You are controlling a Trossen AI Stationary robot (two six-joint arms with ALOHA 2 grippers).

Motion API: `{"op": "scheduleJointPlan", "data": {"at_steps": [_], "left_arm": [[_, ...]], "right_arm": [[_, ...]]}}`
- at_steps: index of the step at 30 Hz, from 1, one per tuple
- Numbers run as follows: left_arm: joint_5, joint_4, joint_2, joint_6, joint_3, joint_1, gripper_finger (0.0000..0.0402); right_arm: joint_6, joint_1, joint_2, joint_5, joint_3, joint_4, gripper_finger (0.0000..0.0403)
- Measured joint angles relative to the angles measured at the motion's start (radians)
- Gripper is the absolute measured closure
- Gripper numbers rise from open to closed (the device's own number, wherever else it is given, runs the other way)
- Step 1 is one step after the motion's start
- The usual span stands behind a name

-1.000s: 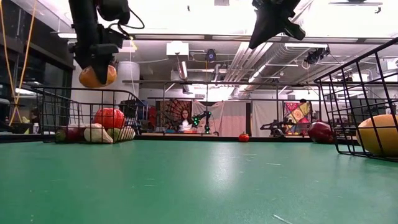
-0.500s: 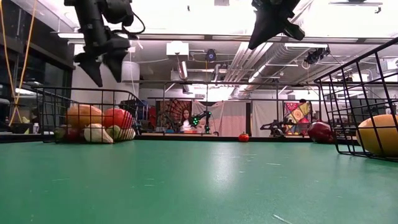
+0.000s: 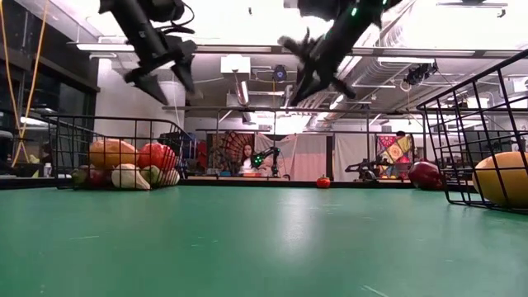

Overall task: Sort produce into baskets
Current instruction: Put the orange tomato into the bottom black wire basket

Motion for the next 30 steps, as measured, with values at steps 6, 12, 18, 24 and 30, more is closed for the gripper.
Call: {"op": "scheduleJointPlan", "data": {"at_steps": [6,12,18,24,30], "left_arm": [[0.301,0.222,0.028,0.049,0.001,0.196,0.0005],[0.548,0.338,0.065,0.072,0.001,0.282,0.0004],[0.577,0.339,0.077,0.084,0.001,0.294,0.0005],[0.609,0.343,0.077,0.093,0.001,0.297,0.0004],[0.622,0.343,0.077,0.092,0.001,0.297,0.0004]], "right_arm": [[0.031,-0.178,0.061,0.001,0.000,-0.001,0.0402],[0.050,-0.288,0.133,-0.023,0.000,-0.019,0.0376],[0.050,-0.338,0.209,-0.028,0.000,-0.030,0.0251],[0.031,-0.359,0.237,0.112,0.000,-0.019,0.0102],[0.031,-0.380,0.312,0.111,0.000,0.005,0.0032]]}}
